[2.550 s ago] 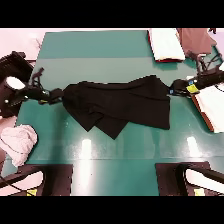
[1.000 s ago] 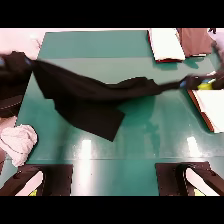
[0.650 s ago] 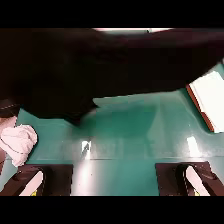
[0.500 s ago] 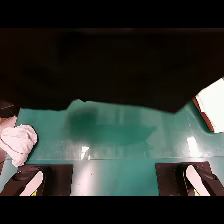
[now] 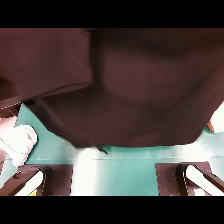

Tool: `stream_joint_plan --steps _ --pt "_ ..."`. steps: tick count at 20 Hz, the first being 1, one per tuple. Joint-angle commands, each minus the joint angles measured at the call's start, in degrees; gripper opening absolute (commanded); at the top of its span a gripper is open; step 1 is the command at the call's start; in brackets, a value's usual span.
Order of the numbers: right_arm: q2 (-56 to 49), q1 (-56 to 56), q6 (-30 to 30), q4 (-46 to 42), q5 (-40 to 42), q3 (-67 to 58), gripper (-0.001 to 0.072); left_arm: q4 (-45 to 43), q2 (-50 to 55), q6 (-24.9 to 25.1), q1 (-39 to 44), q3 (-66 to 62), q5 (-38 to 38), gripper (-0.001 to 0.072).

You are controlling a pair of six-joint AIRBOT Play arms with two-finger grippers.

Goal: Fold the shirts.

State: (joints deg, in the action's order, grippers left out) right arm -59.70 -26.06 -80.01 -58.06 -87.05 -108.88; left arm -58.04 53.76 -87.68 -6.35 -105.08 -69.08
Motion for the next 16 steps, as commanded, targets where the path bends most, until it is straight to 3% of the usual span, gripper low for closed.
stream_joint_plan --steps 1,3,7,11,16 --pt "-8.9 8.2 -0.1 -10.1 -1.5 9.7 0.0021 2.3 9.9 2.9 0.4 10.6 -2.1 0.0026" --pt "-15.6 12.7 -0.9 -14.3 -1.4 14.6 0.0021 1.9 18.7 4.0 1.7 14.0 -2.1 0.0026" --pt "-28.9 16.0 -2.8 -13.4 3.4 15.3 0.0021 1.9 34.9 5.0 2.3 14.5 2.1 0.0026" --pt "-37.5 16.3 -3.5 -8.3 7.1 6.6 0.0021 5.8 40.2 5.7 2.2 14.5 8.6 0.0027" --pt "-36.4 14.2 -2.7 -14.5 1.1 4.7 0.0021 -2.4 40.2 8.2 1.3 14.6 -3.0 0.0026"
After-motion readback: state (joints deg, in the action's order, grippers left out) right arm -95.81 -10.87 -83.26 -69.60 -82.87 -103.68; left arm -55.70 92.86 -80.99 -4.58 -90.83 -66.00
